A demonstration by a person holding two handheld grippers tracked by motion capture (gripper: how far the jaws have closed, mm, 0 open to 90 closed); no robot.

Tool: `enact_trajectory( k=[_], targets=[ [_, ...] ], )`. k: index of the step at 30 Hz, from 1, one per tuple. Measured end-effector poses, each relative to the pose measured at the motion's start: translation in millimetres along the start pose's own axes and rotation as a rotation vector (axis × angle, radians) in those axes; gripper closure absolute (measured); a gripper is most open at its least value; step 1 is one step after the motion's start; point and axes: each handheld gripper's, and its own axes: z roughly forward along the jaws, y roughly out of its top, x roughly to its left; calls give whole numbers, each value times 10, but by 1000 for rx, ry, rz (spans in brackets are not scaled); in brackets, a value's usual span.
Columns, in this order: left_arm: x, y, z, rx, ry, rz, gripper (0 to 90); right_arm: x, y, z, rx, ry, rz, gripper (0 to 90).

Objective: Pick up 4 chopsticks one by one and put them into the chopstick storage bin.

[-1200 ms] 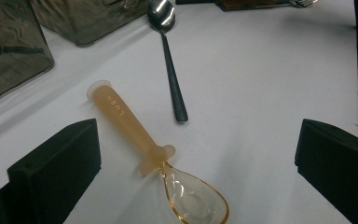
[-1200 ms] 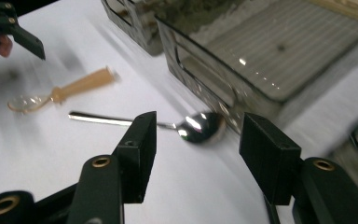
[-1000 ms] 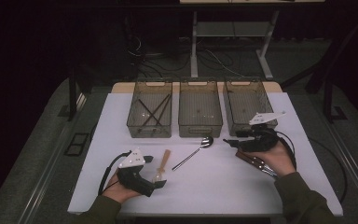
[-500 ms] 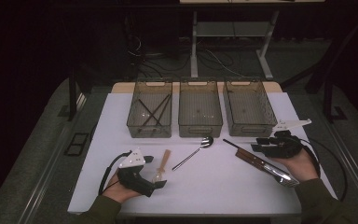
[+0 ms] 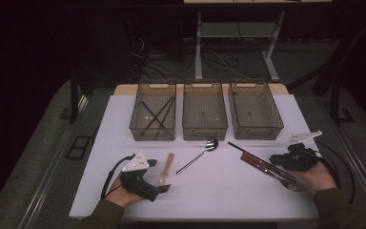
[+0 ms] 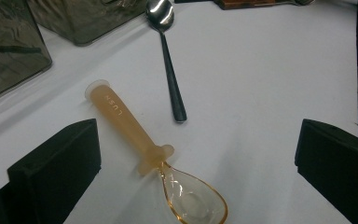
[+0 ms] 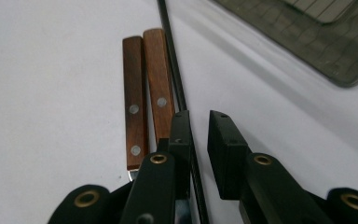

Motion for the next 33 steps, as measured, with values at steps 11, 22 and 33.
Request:
enact_trajectory(
  k=[11, 22, 33],
  targets=[
    [2, 0, 4, 2, -1, 3, 0, -10, -17, 73, 43, 6, -14, 807],
    [-4, -2, 14, 3, -3, 2, 0, -53, 1, 133, 28, 15, -31, 807],
    [-6, -1, 18, 6, -3, 3, 0, -42, 52, 213, 1, 30, -76, 820]
  ],
)
